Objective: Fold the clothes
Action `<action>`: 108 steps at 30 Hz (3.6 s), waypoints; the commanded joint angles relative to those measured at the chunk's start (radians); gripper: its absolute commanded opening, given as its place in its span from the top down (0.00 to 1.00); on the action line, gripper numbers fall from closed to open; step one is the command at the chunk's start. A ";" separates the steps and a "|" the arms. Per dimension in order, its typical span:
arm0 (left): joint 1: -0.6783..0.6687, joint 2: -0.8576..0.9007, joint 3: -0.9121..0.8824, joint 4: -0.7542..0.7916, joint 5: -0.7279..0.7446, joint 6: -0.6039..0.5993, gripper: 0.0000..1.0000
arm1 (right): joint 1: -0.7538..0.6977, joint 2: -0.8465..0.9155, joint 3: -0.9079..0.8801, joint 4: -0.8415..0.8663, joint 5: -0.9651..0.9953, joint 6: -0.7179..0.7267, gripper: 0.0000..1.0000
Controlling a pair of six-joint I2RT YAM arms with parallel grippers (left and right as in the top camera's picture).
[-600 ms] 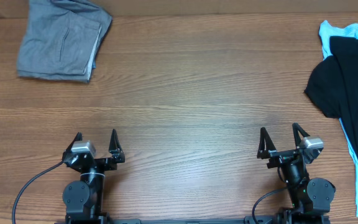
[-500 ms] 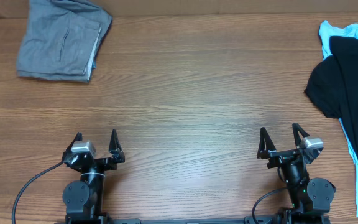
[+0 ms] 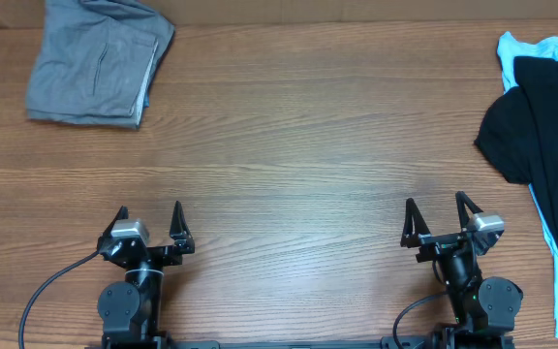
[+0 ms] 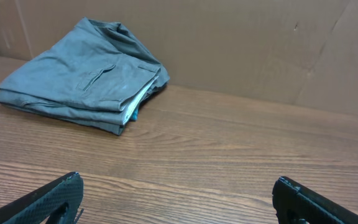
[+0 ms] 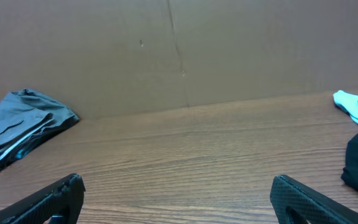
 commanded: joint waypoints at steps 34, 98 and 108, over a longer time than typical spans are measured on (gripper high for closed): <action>-0.005 -0.011 -0.005 0.001 0.008 0.016 0.00 | 0.006 -0.009 -0.011 0.005 -0.001 -0.004 0.00; -0.005 -0.011 -0.005 0.001 0.008 0.016 0.00 | -0.023 1.095 1.061 -0.442 0.121 0.008 0.00; -0.005 -0.011 -0.005 0.001 0.008 0.016 0.00 | -0.162 1.609 1.511 -0.823 0.192 -0.031 0.00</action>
